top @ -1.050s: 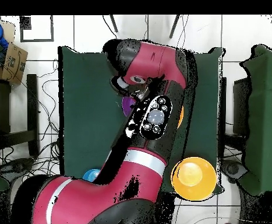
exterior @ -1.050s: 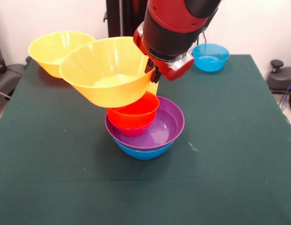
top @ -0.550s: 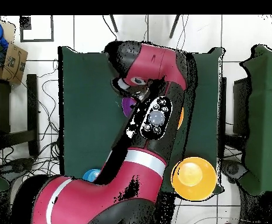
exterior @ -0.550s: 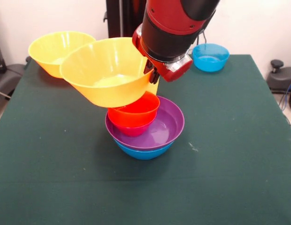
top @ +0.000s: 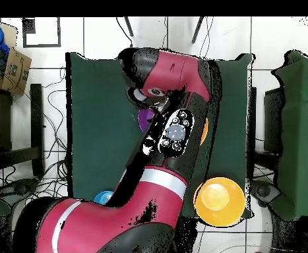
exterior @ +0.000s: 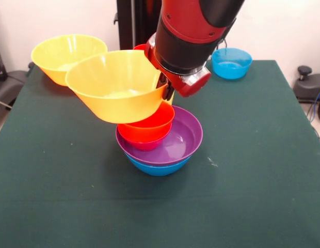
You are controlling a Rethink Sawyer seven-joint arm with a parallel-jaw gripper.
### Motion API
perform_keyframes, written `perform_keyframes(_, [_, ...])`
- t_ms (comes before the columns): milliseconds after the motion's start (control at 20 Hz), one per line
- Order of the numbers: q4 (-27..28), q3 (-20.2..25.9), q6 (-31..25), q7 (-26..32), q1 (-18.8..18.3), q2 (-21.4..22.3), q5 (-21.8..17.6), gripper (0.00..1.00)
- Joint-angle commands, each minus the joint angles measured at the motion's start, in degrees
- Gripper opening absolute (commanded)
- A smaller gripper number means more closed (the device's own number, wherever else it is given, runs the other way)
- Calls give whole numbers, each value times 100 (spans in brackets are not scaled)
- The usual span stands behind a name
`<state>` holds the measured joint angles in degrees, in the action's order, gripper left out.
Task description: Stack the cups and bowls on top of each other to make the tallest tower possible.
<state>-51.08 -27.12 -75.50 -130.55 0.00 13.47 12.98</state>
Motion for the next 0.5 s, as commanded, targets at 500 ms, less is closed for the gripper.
perform_keyframes(500, [-216,551,168,-809,221,-151,28,0])
